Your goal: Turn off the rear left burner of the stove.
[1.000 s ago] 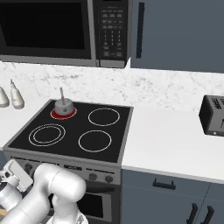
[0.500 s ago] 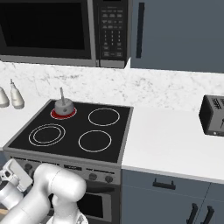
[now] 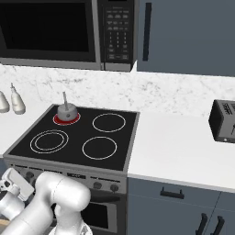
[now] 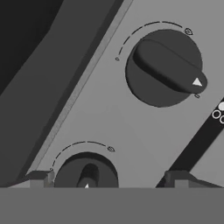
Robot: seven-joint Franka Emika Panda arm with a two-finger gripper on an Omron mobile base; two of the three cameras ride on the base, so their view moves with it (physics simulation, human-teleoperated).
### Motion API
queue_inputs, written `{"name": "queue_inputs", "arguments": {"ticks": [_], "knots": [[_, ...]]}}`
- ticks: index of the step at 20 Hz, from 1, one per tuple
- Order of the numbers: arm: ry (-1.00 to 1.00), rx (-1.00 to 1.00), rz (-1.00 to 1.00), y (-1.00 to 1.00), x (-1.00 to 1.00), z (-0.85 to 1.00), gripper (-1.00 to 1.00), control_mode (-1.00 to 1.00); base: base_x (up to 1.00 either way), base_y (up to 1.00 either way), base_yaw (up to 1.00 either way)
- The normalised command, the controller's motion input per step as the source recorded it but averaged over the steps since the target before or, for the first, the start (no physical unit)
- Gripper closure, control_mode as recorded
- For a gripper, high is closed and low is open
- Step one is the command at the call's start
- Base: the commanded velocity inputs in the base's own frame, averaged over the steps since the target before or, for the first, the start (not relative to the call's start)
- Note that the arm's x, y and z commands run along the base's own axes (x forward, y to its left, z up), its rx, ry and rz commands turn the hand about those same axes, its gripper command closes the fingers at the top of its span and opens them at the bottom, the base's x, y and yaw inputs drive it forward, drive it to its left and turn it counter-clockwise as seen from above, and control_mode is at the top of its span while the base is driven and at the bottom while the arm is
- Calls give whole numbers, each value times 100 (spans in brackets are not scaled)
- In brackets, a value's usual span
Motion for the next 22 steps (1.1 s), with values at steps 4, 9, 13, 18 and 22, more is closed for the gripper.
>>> {"name": "queue_inputs", "arguments": {"ticks": [4, 9, 13, 18, 22], "knots": [[-1, 0, 1, 23, 0, 82, -100, -100, 0, 0, 0], [-8, -4, 3, 27, -5, 22, -100, -100, 0, 0, 0], [-30, -6, 2, 11, -24, 44, -100, -100, 0, 0, 0], [11, 0, 2, 8, 0, -50, -100, -100, 0, 0, 0], [9, 0, 1, 5, 9, -27, -100, -100, 0, 0, 0]]}}
